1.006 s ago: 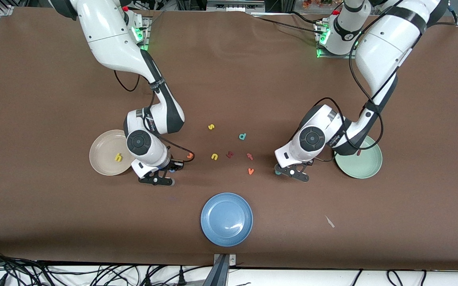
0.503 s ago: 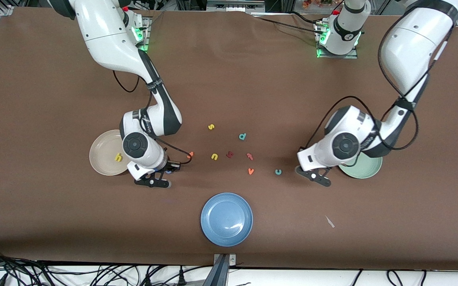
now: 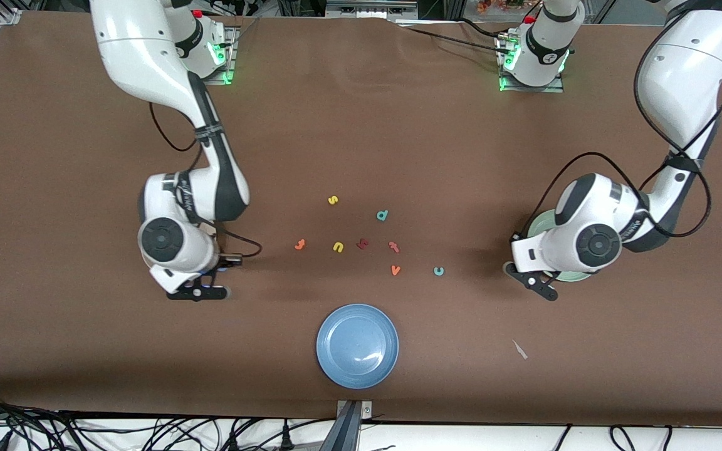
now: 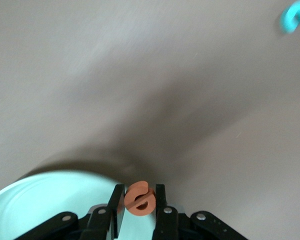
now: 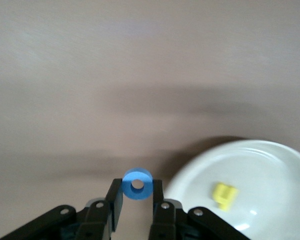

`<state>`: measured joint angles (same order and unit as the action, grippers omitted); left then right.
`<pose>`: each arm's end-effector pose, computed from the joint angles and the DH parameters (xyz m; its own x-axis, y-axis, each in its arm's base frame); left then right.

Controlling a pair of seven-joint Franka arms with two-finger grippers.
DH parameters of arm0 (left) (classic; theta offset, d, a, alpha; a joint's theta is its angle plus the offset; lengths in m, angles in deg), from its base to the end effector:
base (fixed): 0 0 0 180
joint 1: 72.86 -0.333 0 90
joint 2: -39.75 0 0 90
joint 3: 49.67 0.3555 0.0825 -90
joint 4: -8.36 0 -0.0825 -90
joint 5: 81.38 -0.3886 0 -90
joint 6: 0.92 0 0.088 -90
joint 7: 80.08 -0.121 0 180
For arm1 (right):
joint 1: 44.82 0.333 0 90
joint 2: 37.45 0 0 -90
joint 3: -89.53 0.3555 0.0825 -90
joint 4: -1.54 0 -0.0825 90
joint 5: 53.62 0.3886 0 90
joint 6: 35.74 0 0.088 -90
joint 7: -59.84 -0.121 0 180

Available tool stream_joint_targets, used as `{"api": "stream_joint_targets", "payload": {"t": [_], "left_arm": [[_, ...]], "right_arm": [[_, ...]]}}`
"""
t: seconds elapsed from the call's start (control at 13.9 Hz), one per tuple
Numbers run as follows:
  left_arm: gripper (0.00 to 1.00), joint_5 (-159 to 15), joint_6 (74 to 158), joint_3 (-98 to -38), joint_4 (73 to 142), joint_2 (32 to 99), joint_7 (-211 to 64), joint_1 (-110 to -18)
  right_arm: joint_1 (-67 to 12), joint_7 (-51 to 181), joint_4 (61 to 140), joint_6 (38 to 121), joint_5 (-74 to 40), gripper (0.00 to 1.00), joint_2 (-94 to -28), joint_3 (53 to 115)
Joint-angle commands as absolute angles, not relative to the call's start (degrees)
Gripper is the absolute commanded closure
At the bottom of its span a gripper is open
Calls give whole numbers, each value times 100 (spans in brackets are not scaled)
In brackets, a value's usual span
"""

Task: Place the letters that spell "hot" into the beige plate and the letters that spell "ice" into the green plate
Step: 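Carry the o to the beige plate and the 6 to the green plate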

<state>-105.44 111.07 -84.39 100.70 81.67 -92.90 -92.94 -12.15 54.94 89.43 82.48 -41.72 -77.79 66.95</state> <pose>0.6804 -0.0856 0.2487 0.7916 -0.5720 -0.2146 -0.5639 -0.8193 0.1037 0.6948 0.1844 0.2682 0.9932 0.0459 -0.1073 0.0558 -0.9943 0.0911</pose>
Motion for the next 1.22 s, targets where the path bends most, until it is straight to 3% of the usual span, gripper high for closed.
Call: {"api": "stream_joint_targets", "payload": {"t": [0.0, 0.29, 0.36, 0.5, 0.72, 1.01, 1.08, 1.15], "left_arm": [[92, -10704, 10948, -8526, 10170, 8080, -10246, -9860], [92, -10722, 10948, -8526, 10214, 8080, -10355, -9905], [92, -10722, 10948, -8526, 10214, 8080, -10355, -9905], [92, -10722, 10965, -8509, 10232, 8150, -10355, -9914], [92, -10748, 11105, -8482, 10573, 8159, -10276, -9975], [86, -10757, 11773, -8482, 11180, 8124, -10275, -10257], [73, -10757, 11756, -8491, 11172, 8080, -10275, -10257], [40, -10748, 11739, -8509, 11172, 8062, -10275, -10257]], "right_arm": [[-1195, 6351, 10529, 8816, -4132, 76, -6700, 6379], [-1283, 7203, 12270, 10590, -4044, 76, -6110, 6246], [-1292, 7301, 12413, 10716, -3939, 74, -6074, 6246], [-1292, 7285, 12258, 10595, -3781, 0, -6074, 6263], [-1222, 6383, 11556, 9429, -3376, 0, -6144, 6316], [-520, 4477, 11010, 9364, -3314, 0, -6521, 6325], [-327, 3941, 10869, 9390, -3314, 0, -6661, 6325], [-151, 3457, 10702, 9416, -3323, 0, -6802, 6325]]}}
